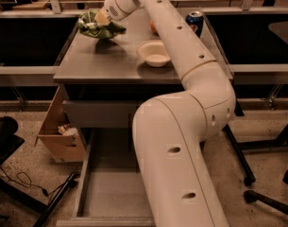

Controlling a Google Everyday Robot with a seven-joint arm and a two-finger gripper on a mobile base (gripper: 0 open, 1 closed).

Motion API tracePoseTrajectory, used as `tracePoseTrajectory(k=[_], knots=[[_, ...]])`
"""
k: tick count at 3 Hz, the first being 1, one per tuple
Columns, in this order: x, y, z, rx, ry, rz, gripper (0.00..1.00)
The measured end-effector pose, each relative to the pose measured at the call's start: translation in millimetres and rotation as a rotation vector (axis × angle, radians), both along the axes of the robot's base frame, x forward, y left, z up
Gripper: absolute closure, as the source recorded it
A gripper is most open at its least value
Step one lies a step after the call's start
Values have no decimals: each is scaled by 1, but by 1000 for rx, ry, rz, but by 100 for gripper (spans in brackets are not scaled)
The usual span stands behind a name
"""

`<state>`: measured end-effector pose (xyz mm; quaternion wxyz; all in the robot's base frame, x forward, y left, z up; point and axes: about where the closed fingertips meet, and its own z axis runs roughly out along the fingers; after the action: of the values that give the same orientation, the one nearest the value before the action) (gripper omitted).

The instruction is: Place green jalapeno chip bag into middle drawer

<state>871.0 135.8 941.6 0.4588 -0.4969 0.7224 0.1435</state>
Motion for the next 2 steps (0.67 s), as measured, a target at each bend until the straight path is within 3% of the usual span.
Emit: tracePoseTrajectory(k=[1,2], knots=[[-44,-28,84,-63,-98,-41,100],[-77,-81,162,16,-211,-190,100]])
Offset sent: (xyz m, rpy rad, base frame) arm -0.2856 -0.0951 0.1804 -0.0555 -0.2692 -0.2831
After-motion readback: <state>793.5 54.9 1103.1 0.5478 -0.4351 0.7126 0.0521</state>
